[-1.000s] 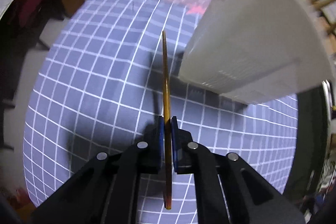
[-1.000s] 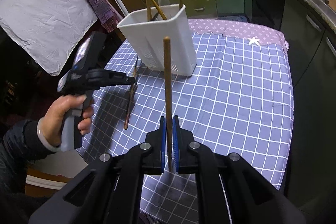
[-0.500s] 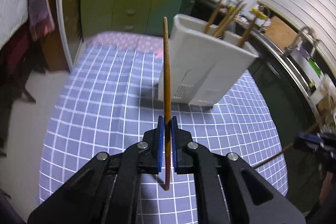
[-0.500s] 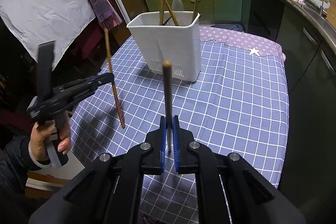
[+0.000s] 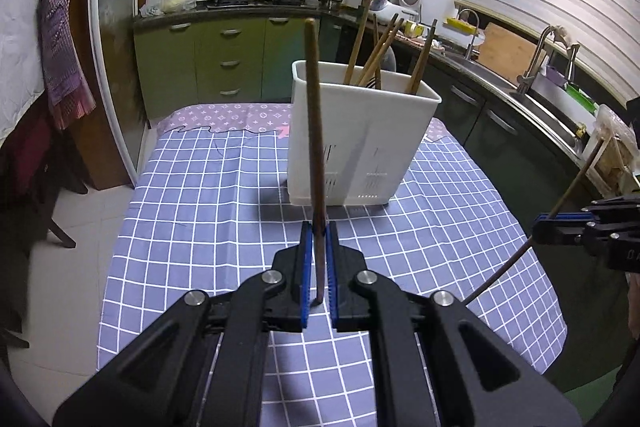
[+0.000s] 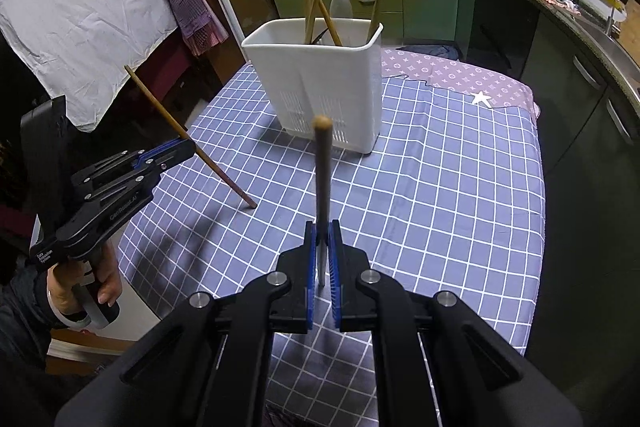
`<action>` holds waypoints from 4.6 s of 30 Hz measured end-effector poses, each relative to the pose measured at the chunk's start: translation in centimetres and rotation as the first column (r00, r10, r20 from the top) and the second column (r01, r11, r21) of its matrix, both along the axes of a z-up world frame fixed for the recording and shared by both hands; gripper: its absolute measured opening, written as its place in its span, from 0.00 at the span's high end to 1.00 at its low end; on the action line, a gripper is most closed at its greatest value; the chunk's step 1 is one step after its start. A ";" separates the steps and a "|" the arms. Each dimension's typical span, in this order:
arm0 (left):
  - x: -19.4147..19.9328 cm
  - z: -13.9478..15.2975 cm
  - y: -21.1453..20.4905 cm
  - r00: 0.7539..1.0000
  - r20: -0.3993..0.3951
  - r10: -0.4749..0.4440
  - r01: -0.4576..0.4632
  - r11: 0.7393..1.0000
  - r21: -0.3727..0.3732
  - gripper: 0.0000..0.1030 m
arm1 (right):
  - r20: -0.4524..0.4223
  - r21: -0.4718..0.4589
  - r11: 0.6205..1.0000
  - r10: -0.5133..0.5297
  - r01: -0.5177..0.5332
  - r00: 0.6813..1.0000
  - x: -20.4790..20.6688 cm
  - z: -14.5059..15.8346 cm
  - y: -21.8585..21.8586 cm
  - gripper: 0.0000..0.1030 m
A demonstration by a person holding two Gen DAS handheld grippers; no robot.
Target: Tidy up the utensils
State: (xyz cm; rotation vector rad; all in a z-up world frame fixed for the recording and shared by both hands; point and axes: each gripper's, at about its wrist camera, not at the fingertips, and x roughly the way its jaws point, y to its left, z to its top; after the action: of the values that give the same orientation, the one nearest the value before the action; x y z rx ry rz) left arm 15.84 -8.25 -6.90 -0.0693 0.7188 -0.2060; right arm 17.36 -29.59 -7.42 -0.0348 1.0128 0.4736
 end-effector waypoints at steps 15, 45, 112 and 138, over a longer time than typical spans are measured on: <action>-1.3 1.7 -0.1 0.998 0.030 -0.047 0.046 0.998 0.043 0.93 | 0.000 -0.003 1.000 0.004 -0.004 1.000 0.0 0.0 0.0 0.93; 9.7 15.0 -3.1 0.978 0.202 -0.056 0.032 0.992 0.121 0.93 | 0.006 0.009 1.000 0.006 -0.006 1.000 0.1 -0.3 -0.6 0.93; -5.9 1.4 3.4 0.989 0.141 0.046 -0.051 0.998 0.034 0.06 | 0.434 0.148 0.965 -0.262 0.218 0.862 -3.9 -0.4 0.2 0.04; -16.9 6.0 6.5 0.961 0.237 0.144 -0.148 0.989 0.001 0.06 | 0.581 0.182 0.936 -0.350 0.301 0.735 -22.9 3.2 -2.2 0.04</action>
State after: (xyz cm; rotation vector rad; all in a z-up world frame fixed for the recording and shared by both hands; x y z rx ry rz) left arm -1.09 -1.75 -0.89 -0.0782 0.4754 -0.0643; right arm -5.53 -31.81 -4.23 0.0583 0.3439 0.1483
